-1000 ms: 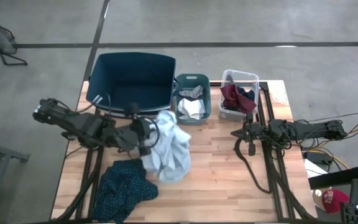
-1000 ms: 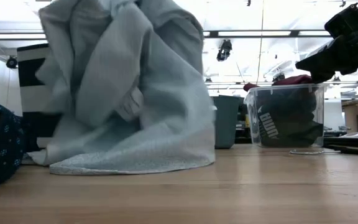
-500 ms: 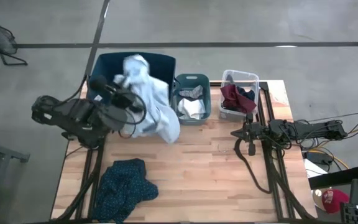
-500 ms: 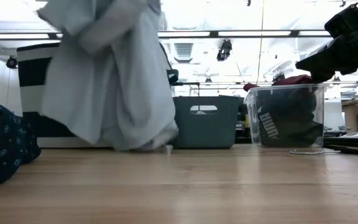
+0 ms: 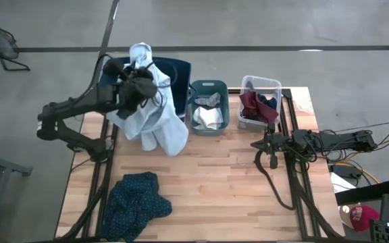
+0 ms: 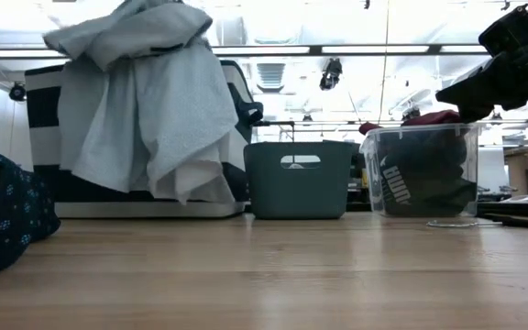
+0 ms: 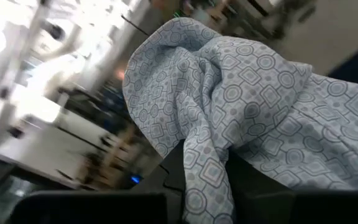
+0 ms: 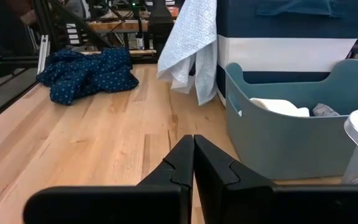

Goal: Pick & Place Cloths
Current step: Put the light blue polo shirt into the blue bin

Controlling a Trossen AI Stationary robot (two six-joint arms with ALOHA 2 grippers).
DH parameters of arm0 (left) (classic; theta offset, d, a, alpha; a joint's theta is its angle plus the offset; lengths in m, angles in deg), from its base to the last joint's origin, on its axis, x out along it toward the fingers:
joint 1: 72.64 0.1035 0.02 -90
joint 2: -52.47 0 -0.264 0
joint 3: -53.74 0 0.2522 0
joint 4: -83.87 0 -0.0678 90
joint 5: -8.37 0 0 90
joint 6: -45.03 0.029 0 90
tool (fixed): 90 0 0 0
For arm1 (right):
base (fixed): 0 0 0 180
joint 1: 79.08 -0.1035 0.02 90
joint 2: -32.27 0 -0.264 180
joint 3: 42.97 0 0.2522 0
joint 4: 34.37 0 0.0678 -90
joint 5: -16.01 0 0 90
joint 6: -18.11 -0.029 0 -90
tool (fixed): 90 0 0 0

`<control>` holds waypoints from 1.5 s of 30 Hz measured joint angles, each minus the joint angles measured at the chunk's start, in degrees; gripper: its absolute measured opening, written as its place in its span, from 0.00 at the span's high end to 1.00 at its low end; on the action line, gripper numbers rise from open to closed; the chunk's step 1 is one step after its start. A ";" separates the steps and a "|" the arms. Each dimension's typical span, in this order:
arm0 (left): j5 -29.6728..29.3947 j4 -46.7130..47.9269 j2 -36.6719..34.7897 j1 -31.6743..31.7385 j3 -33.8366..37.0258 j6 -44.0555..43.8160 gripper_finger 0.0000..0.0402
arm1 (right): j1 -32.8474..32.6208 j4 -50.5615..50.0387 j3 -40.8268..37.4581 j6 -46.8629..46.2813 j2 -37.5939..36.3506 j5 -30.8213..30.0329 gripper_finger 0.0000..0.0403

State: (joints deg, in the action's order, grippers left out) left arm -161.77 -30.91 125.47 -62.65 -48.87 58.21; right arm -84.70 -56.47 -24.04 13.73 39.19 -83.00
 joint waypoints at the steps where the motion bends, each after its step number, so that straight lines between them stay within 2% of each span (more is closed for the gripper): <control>1: 2.69 -0.02 0.03 1.78 1.03 -1.33 0.88 | 0.02 0.00 0.00 -0.04 0.00 0.00 0.98; 8: 24.77 -0.13 0.04 12.77 8.37 -12.13 0.87 | 0.00 0.02 0.00 0.02 0.00 0.00 0.98; 10: 29.05 0.14 0.04 14.68 9.12 -14.11 0.84 | 0.00 0.02 0.00 -0.02 0.00 0.00 0.98; 16: 29.66 0.20 -0.78 15.22 7.56 -16.14 0.67 | 0.00 0.02 0.00 -0.04 0.02 0.00 0.98; 23: 29.71 1.40 -3.69 11.77 2.73 -19.39 0.43 | 0.00 0.02 0.00 0.03 0.02 0.00 0.98; 27: 34.87 2.58 -5.90 8.09 1.63 -19.74 0.32 | 0.00 0.02 0.00 0.04 0.02 0.00 0.98; 30: 38.95 4.50 -7.23 3.18 2.26 -19.26 0.29 | 0.00 0.02 0.00 -0.05 0.02 0.00 0.98; 33: 38.82 5.84 -7.67 -4.08 4.33 -19.29 0.28 | 0.01 0.02 0.00 0.03 0.02 0.00 0.98; 36: 36.20 6.12 -7.39 -12.89 8.00 -19.07 0.29 | 0.00 0.02 0.00 0.01 0.02 0.00 0.98; 41: 21.95 6.04 -3.82 -29.12 15.02 -22.99 0.29 | 0.01 0.02 0.00 0.02 0.02 0.00 0.98; 45: 10.41 5.92 0.41 -40.73 21.67 -20.88 0.29 | 0.00 0.02 0.00 -0.03 0.02 0.00 0.98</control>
State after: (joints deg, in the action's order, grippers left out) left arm -151.36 -24.99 125.88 -103.38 -27.20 37.34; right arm -84.70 -56.45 -24.04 13.70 39.21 -83.00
